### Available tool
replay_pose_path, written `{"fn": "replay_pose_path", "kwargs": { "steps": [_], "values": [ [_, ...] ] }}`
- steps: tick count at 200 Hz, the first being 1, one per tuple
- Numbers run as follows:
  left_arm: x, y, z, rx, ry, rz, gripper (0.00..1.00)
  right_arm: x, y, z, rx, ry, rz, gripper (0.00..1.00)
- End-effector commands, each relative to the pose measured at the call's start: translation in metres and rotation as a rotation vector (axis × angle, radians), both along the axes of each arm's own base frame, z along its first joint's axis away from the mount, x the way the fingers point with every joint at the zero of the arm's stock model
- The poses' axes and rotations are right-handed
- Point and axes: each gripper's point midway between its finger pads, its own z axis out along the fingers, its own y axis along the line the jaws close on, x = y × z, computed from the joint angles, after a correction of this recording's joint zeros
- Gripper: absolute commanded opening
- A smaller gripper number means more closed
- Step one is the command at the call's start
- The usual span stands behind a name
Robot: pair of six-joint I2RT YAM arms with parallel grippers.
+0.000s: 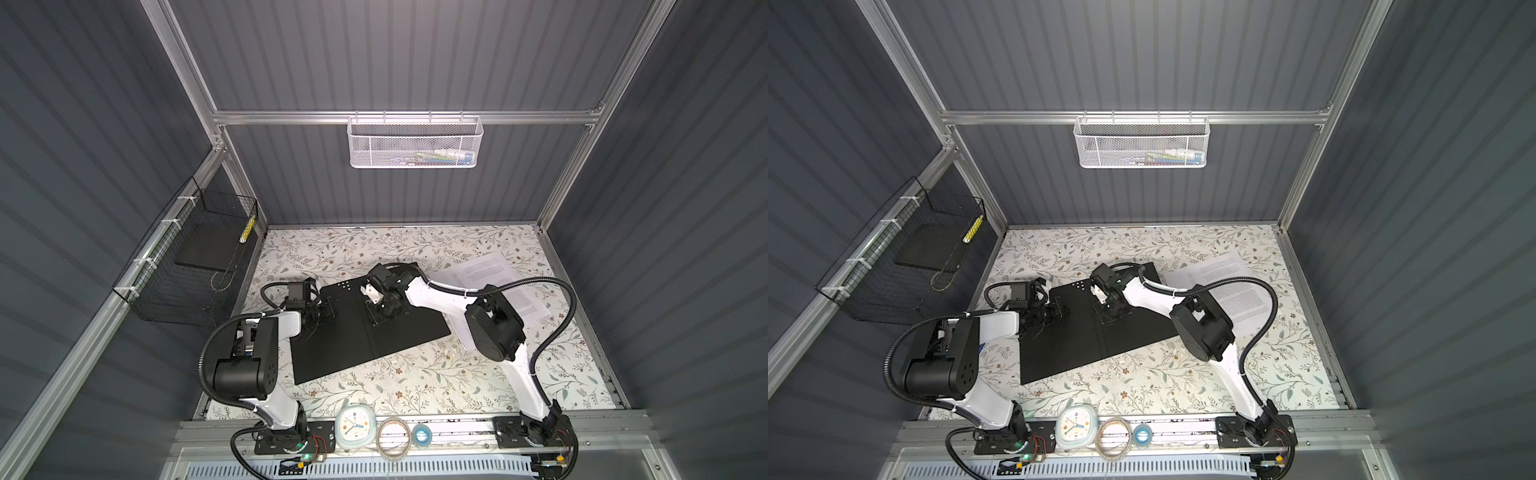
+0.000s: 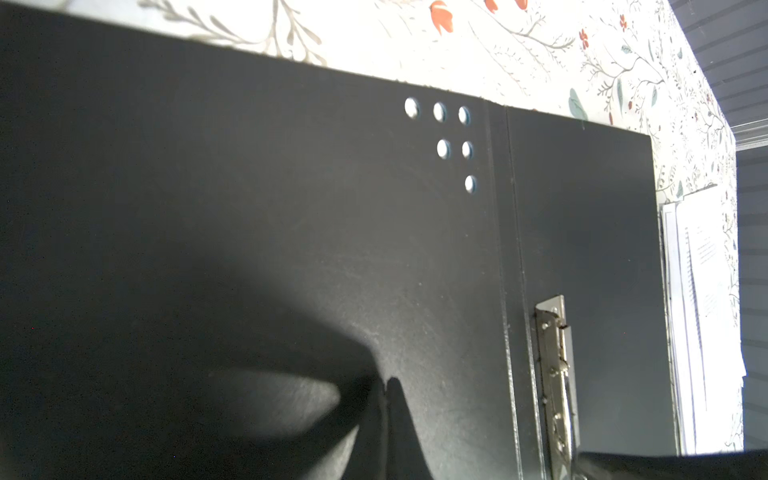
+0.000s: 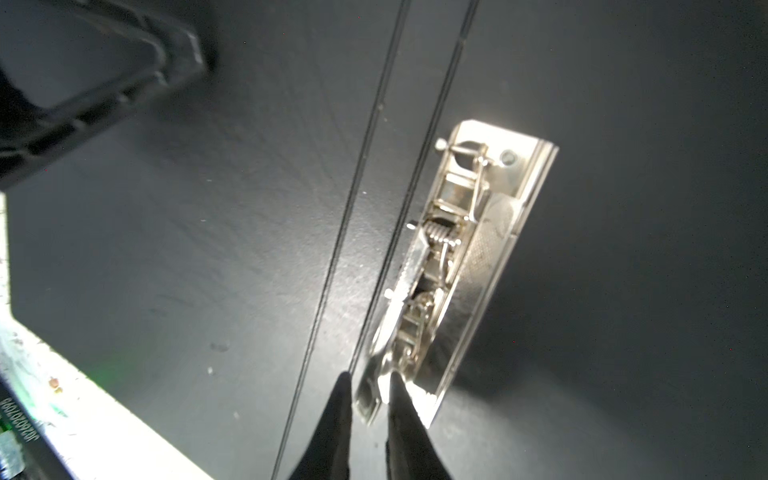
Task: Put the files into the folder
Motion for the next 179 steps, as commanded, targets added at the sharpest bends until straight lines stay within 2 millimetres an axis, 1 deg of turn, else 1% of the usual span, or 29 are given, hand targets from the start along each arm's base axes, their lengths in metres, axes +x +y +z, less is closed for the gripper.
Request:
{"fn": "replay_pose_path", "kwargs": {
  "steps": [1, 43, 116, 141, 179],
  "values": [
    [-0.038, 0.007, -0.041, 0.044, 0.195, 0.005, 0.0, 0.001, 0.001, -0.001, 0.011, 0.005, -0.003, 0.16],
    [-0.038, 0.007, -0.041, 0.044, 0.194, 0.005, 0.0, 0.002, -0.001, 0.0, 0.012, -0.008, -0.014, 0.12],
    [-0.038, 0.007, -0.041, 0.044, 0.194, 0.005, 0.0, -0.001, -0.014, -0.016, -0.06, -0.005, -0.016, 0.08],
    [-0.038, 0.007, -0.04, 0.044, 0.194, 0.004, 0.0, -0.001, -0.021, -0.023, -0.12, -0.027, -0.012, 0.06],
    [-0.039, 0.007, -0.041, 0.044, 0.196, 0.005, 0.0, -0.003, -0.03, -0.038, -0.261, -0.083, 0.031, 0.05]
  ]
}}
